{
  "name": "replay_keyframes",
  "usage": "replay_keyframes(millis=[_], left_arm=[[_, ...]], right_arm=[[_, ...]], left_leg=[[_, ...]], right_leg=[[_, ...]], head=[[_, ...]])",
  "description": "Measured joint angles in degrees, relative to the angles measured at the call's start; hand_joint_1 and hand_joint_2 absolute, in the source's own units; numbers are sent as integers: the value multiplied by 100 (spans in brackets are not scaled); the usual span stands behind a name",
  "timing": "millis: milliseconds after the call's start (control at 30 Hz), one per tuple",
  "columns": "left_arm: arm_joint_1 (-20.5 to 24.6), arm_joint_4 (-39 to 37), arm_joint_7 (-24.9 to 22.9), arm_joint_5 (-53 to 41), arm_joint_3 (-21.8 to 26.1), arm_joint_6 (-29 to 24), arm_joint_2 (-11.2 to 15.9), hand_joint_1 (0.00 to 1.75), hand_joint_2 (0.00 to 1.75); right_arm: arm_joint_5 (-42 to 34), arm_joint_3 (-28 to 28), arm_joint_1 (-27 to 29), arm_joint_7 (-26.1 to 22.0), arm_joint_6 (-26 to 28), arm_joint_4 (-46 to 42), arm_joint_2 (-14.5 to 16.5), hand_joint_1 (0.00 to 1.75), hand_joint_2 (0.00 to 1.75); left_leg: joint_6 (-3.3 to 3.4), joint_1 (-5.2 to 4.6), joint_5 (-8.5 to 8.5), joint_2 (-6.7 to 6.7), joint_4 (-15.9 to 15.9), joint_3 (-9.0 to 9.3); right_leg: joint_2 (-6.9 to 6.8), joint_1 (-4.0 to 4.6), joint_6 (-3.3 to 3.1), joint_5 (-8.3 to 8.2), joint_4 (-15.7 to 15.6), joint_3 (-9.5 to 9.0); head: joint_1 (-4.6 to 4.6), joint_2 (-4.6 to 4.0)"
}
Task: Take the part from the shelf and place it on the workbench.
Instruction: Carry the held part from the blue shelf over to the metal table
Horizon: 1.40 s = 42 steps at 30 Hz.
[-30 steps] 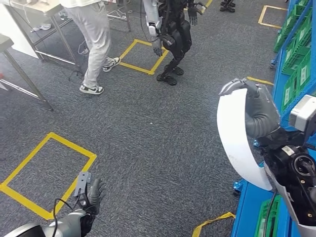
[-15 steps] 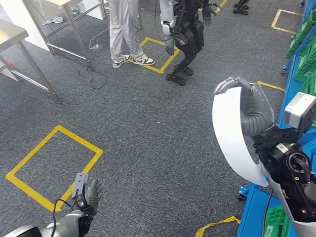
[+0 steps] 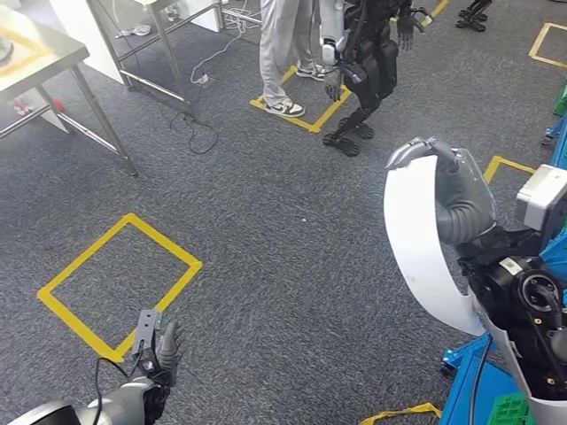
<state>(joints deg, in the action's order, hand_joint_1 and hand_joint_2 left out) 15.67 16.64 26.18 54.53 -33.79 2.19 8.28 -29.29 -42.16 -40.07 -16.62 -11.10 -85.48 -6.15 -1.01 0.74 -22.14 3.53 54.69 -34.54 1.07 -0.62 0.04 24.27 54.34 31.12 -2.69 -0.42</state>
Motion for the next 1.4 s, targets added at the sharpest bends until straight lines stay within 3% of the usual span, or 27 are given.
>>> replay_keyframes(millis=[67,133,167,200,233,300,367,467,533,567,633,667,700,733,767,833,867,933,1000,1033,1100,1167,1200,1233,1267,1333,1400], left_arm=[[2,1,-5,8,0,7,5,0,0],[4,0,-11,11,0,8,4,0,0],[-4,0,-14,13,0,8,3,0,0],[-13,-1,-15,13,0,8,2,0,0],[-19,0,-15,13,0,8,4,0,0],[-16,1,-15,13,0,7,10,0,0],[1,2,-13,13,0,6,12,0,0],[8,1,-11,13,0,6,4,0,0],[8,1,-11,14,0,8,1,0,0],[10,2,-11,16,0,11,1,0,0],[12,1,-18,21,0,25,0,0,0],[12,1,-30,23,0,35,-1,0,0],[12,0,-46,25,0,47,-2,0,0],[12,-1,-62,29,0,58,-5,0,0],[12,0,-75,32,0,69,-11,0,0],[15,1,-82,37,0,80,-27,0,0],[20,2,-85,38,0,82,-33,0,0],[25,1,-91,39,0,83,-36,0,0],[14,-1,-94,38,0,83,-32,0,0],[10,-1,-94,38,0,84,-28,0,0],[22,-1,-94,38,0,84,-21,0,0],[32,-1,-94,39,-1,84,-20,0,0],[28,-1,-94,39,-1,84,-22,0,0],[24,-1,-94,39,-1,85,-22,0,0],[22,-1,-94,39,0,84,-20,0,0],[29,-1,-94,39,0,84,-10,0,0],[44,-1,-94,39,0,84,-2,0,0]], right_arm=[[-3,-3,-13,-13,-20,3,21,175,175],[-4,-15,-9,-19,-34,14,29,175,175],[-4,-24,0,-16,-38,23,29,175,175],[-4,-31,6,-14,-41,34,29,175,175],[-4,-36,8,-11,-43,42,29,175,175],[-4,-38,-1,-3,-43,50,29,175,175],[-8,-37,-19,6,-42,52,29,175,175],[-12,-39,-39,13,-43,55,31,175,175],[-13,-39,-52,14,-40,56,33,175,175],[-13,-39,-60,13,-37,56,34,175,175],[-13,-40,-62,13,-26,62,34,175,175],[-13,-44,-54,13,-20,70,34,175,175],[-13,-48,-47,14,-15,81,34,175,175],[-13,-52,-43,14,-11,91,34,175,175],[-12,-55,-44,12,-10,97,34,175,175],[-11,-52,-53,7,-9,102,34,175,175],[-10,-50,-60,4,-9,103,34,175,175],[-6,-50,-54,2,-10,107,36,175,175],[2,-50,-44,0,-14,109,42,175,175],[4,-49,-46,-3,-15,110,49,175,175],[5,-48,-54,-8,-16,112,59,175,175],[5,-50,-42,-9,-17,120,62,175,175],[5,-51,-29,-7,-17,125,63,175,175],[5,-52,-21,-5,-18,130,63,175,175],[5,-53,-17,-4,-18,132,64,175,175],[5,-53,-23,-4,-18,134,66,175,175],[5,-50,-30,-5,-18,133,69,175,175]], left_leg=[[-46,-7,-246,-131,396,-187],[-89,5,-611,-249,1198,-570],[-111,15,-710,-267,1525,-732],[-128,24,-702,-278,1653,-801],[-139,33,-585,-295,1532,-745],[-145,46,-213,-393,765,-356],[-95,28,-13,-479,131,-32],[28,1,-6,-428,1,21],[101,16,7,-387,-16,30],[132,26,14,-369,-26,35],[166,26,14,-323,-26,36],[169,23,13,-290,-24,36],[171,21,12,-250,-22,36],[170,21,12,-203,-20,38],[168,22,11,-151,-15,43],[149,16,12,-52,-7,43],[125,14,20,-8,1,25],[50,20,59,70,0,-28],[-20,32,83,111,-3,-57],[-44,26,28,44,72,-95],[-81,22,-270,-165,596,-346],[-115,23,-613,-273,1411,-746],[-126,25,-673,-286,1666,-872],[-130,27,-625,-297,1694,-887],[-126,26,-483,-314,1487,-779],[-93,9,-125,-474,633,-324],[-20,-27,34,-607,51,-25]], right_leg=[[-65,-27,-53,-40,-68,-30],[-127,-7,-79,-47,-74,-27],[-160,-1,-82,-45,-73,-25],[-193,2,-81,-43,-70,-25],[-223,2,-77,-40,-65,-25],[-276,4,-48,-20,-39,-25],[-314,34,6,15,6,-9],[-369,54,83,46,22,-12],[-306,27,151,178,176,57],[-247,16,179,332,423,166],[-157,7,211,728,1227,516],[-146,5,219,857,1598,680],[-142,4,220,884,1798,770],[-136,3,213,796,1760,754],[-117,3,197,612,1489,631],[40,0,142,220,664,252],[124,0,117,122,340,95],[198,10,85,113,102,-25],[107,0,45,93,54,-50],[58,-12,11,73,24,-65],[-48,-23,-48,40,-25,-83],[-151,-7,-68,36,-30,-73],[-204,-1,-70,38,-30,-71],[-255,3,-70,41,-29,-71],[-303,5,-68,44,-29,-75],[-388,21,-43,64,-25,-88],[-453,56,2,90,-13,-92]], head=[[-44,0],[-90,0],[-101,0],[-106,0],[-112,0],[-125,0],[-137,0],[-96,0],[-73,0],[-55,0],[-23,0],[-19,0],[-18,0],[-15,0],[-12,0],[1,0],[5,0],[2,0],[-3,0],[-13,0],[-55,0],[-95,0],[-104,0],[-110,0],[-116,0],[-132,0],[-139,0]])
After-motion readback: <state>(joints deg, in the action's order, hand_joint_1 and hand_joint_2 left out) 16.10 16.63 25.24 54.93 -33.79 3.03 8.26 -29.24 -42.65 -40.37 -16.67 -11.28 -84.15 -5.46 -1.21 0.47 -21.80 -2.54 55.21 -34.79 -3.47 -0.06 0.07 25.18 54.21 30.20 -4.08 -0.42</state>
